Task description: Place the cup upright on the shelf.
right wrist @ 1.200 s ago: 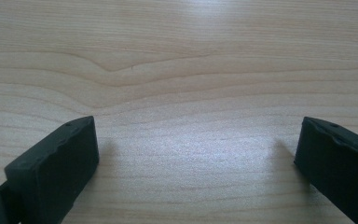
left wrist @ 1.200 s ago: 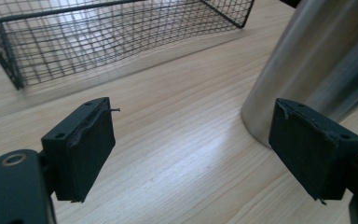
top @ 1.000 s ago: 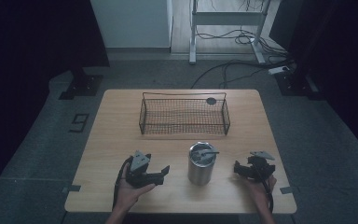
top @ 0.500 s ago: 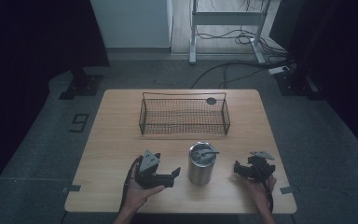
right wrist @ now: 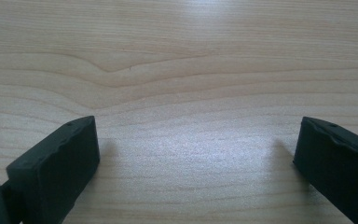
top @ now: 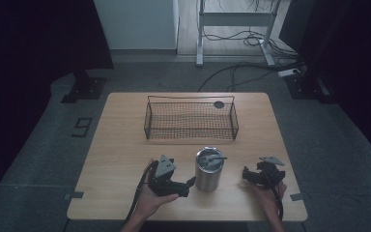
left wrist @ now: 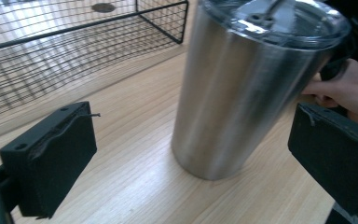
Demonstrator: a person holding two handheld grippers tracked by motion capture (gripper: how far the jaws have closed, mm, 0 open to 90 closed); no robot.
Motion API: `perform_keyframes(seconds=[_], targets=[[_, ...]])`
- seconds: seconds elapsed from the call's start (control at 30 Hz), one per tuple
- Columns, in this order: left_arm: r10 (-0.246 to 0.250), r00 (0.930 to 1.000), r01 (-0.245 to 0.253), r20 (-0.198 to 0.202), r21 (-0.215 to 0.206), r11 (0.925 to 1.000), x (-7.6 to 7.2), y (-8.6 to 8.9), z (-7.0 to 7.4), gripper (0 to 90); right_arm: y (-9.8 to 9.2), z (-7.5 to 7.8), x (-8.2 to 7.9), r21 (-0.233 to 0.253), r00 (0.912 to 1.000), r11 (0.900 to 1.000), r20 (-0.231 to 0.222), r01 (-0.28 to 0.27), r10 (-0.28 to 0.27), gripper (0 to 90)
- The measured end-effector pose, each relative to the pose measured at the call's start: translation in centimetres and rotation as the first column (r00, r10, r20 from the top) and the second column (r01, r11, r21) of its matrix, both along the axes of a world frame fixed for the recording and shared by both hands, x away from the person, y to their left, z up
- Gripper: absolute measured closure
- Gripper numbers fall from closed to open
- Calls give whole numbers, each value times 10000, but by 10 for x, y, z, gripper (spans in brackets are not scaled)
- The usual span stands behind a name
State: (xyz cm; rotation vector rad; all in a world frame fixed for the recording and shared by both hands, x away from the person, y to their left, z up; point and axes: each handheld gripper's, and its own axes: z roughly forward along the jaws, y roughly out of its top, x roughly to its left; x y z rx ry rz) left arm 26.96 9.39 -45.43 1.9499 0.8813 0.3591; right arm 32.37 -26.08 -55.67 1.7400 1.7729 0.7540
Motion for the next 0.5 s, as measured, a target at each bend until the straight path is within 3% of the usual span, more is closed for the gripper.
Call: perform_keyframes(seconds=[0.5], targets=[[-583,9983,583,24,158,9982,-4,-26,0,2,0,0,0,-12,10000,10000,1,-3,3,0]])
